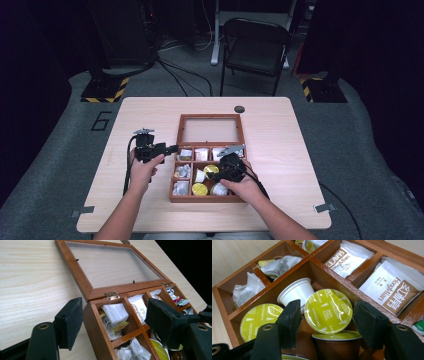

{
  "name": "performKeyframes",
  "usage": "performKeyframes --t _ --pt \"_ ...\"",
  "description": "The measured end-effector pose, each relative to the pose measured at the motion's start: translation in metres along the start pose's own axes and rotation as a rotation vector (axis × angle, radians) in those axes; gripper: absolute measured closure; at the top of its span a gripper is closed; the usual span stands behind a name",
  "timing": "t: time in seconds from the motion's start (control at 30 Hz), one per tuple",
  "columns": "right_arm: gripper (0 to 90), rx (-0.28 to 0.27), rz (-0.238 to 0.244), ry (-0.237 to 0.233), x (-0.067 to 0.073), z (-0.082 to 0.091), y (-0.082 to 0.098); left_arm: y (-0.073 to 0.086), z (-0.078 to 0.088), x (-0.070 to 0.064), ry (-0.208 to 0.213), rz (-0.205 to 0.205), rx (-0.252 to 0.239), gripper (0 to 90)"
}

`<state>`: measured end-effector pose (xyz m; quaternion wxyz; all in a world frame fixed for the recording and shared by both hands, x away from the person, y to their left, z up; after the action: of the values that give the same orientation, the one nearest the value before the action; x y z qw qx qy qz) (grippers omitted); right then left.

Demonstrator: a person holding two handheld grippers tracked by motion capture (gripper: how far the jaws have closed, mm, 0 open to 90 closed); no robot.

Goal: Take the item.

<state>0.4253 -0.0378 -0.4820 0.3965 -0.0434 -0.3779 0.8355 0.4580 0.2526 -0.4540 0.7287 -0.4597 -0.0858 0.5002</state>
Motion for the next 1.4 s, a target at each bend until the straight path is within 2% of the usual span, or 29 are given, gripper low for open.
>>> performKeyframes --t 0.1,0.23,0.3,0.33,0.4,0.57,0.63,0.73,1.0,1.17,1.3,1.4 --pt "38.3 0.021 0.018 0.014 -0.001 -0.003 0.001 0.001 0.002 0.0 -0.01 -0.01 -0.002 30.0" --pt "36.9 0.032 0.009 0.016 -0.004 -0.006 0.001 0.001 0.004 0.0 -0.004 -0.002 -0.009 30.0" --pt "36.6 0.052 -0.013 0.014 -0.003 -0.008 0.002 0.001 0.005 0.001 -0.006 0.001 -0.016 30.0" --pt "36.3 0.054 0.002 0.012 -0.004 -0.01 0.001 0.001 0.005 0.0 -0.005 0.007 -0.02 30.0" --pt "36.3 0.058 0.0 0.01 -0.004 -0.01 0.001 0.001 0.006 -0.001 -0.004 0.007 -0.02 30.0" --pt "36.3 0.072 0.01 -0.003 -0.004 -0.015 -0.001 0.002 0.009 -0.002 -0.022 -0.023 -0.014 30.0" --pt "36.1 0.092 0.014 -0.009 -0.004 -0.016 -0.002 0.003 0.01 -0.002 -0.02 -0.013 -0.025 30.0" --pt "35.9 0.093 0.023 0.0 -0.001 -0.018 -0.002 0.003 0.013 0.0 -0.025 -0.001 -0.037 30.0" --pt "37.0 0.123 0.056 0.002 0.001 -0.023 -0.004 0.004 0.016 0.003 -0.028 0.01 -0.037 30.0" --pt "37.5 0.093 0.078 0.014 0.004 -0.021 -0.004 0.003 0.017 0.004 -0.022 0.019 -0.049 30.0" --pt "37.6 0.046 0.092 0.0 0.009 -0.009 -0.008 0.002 0.016 0.005 -0.015 0.033 -0.054 30.0" --pt "37.6 0.007 0.108 -0.005 0.012 0.003 -0.011 0.0 0.014 0.006 -0.013 0.023 -0.05 30.0"
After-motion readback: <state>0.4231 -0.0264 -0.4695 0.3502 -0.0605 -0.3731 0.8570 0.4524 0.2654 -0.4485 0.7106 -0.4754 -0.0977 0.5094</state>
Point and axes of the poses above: each handheld gripper's, and its own axes: z roughly backward along the jaws, y roughly out of its underside, x roughly to its left, the point moved 1 cm from there along -z, roughly forward along the jaws, and after that the axes turned 6 degrees about -z, right-handed, at the moved point
